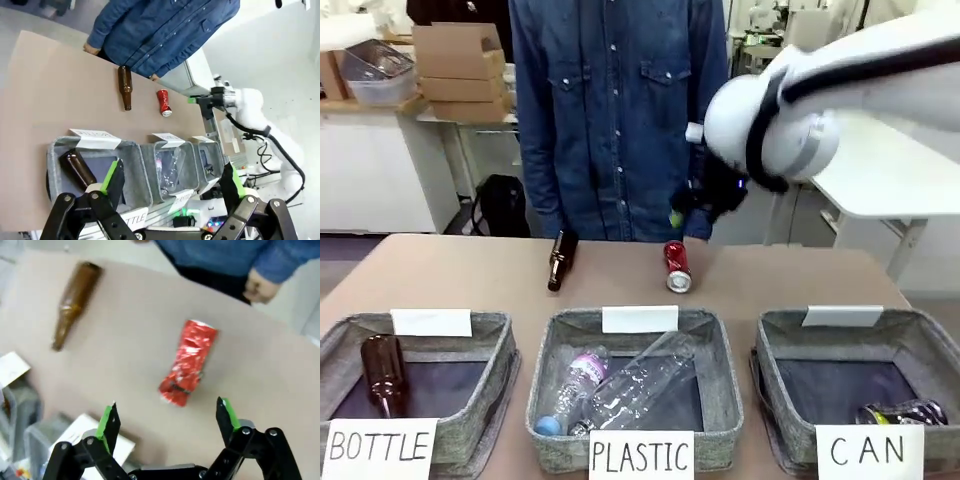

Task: Sort the can waste into the basket.
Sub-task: Pick up the can waste from the table and place it in the right Fabric basket.

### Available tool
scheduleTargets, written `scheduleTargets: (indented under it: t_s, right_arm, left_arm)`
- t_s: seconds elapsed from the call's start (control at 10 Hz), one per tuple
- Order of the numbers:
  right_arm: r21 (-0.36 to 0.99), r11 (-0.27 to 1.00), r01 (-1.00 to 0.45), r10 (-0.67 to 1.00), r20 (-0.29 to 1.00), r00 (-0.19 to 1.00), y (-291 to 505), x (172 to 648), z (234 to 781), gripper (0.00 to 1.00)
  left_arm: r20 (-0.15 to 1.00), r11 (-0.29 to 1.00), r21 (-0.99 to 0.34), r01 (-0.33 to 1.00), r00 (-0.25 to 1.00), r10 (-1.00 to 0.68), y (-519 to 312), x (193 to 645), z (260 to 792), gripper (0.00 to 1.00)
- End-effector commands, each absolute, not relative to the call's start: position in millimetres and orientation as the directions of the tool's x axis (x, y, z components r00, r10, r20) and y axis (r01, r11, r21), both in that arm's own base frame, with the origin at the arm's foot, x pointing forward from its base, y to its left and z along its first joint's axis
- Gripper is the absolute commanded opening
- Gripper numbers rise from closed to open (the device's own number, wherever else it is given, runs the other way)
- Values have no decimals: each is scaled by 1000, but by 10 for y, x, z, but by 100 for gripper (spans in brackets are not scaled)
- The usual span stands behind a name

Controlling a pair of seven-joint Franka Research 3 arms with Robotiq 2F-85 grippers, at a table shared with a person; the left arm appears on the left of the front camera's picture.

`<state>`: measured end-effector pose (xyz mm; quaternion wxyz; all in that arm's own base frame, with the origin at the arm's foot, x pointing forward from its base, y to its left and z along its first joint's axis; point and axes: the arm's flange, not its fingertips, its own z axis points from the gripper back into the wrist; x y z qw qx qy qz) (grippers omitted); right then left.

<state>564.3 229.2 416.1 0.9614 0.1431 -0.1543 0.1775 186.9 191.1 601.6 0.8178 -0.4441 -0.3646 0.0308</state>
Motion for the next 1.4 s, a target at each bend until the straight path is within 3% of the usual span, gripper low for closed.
scheduleTargets:
  t_s: [0.0,0.1,0.2,0.4,0.7,0.9,1.3]
  right_arm:
    - [125,922,-368,329,251,910,2451,5896,4051,100]
    - [175,876,-450,399,264,878,2299,5774,4039,100]
    - [159,914,-373,315,298,901,2346,5781,3899,100]
    - [147,910,-389,342,264,902,2364,5824,3781,100]
    - [207,942,-266,231,178,956,2873,6109,3511,100]
    - [94,993,-72,60,124,990,2921,6227,3265,100]
    - [77,996,-45,37,100,994,2965,6238,3026,100]
  left_arm:
    - [575,608,-745,273,726,378,1908,1872,6007,100]
    - [575,608,-745,273,726,378,1908,1872,6007,100]
    - [575,608,-745,273,726,378,1908,1872,6007,100]
    - [575,608,-745,273,726,378,1908,1872,6007,100]
    - [575,608,-745,273,726,378,1908,1872,6007,100]
    - [575,608,-745,273,726,378,1908,1872,6007,100]
    - [575,608,-745,273,726,378,1908,1872,6007,100]
